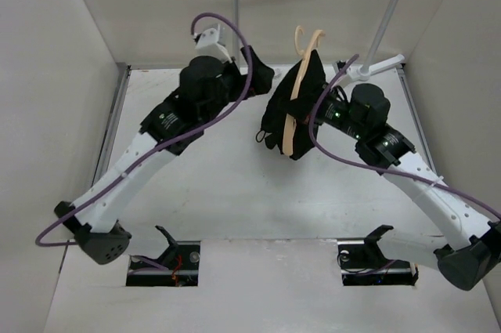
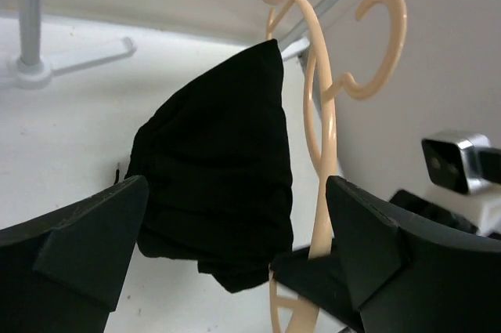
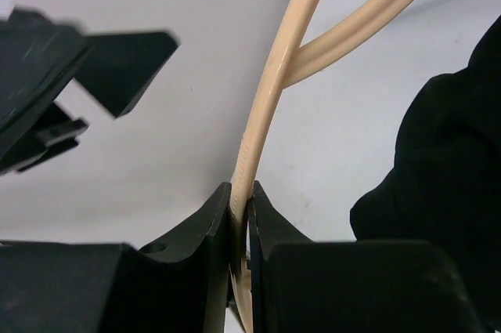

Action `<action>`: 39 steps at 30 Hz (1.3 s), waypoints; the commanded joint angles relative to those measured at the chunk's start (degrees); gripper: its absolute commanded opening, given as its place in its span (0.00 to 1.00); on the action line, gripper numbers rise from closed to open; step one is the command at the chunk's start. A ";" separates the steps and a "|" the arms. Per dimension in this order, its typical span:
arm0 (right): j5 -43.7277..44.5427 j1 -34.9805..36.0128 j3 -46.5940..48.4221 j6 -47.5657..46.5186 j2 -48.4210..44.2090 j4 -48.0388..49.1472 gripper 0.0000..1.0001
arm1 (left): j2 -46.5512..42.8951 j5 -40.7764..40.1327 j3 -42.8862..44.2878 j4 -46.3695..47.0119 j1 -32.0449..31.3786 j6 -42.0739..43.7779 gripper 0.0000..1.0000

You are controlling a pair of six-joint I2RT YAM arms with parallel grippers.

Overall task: Place the trousers on the hanger
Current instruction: Place the hanger at the clothesline.

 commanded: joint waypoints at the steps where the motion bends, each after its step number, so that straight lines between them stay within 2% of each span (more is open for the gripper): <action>1: -5.75 -3.62 7.70 -2.28 1.24 10.24 0.04 | -7.03 -1.14 -3.05 3.72 2.11 1.55 1.00; 5: -9.44 -9.07 14.56 -2.02 5.72 10.68 0.04 | -11.61 -1.77 -11.21 0.92 6.42 -0.11 1.00; 12: -15.86 -20.41 32.65 1.49 20.39 10.15 0.04 | -18.90 1.31 -31.60 1.08 11.26 -5.47 1.00; 18: -18.24 -25.60 46.46 4.13 31.12 7.79 0.04 | -24.62 1.66 -41.37 0.73 13.55 -7.06 1.00; 24: -19.65 -29.12 53.68 4.57 36.67 4.80 0.04 | -26.65 2.45 -45.69 0.29 15.66 -7.59 1.00; 39: -21.14 -33.78 57.11 8.18 44.05 5.14 0.04 | -22.17 3.07 -45.78 2.58 15.75 -8.82 1.00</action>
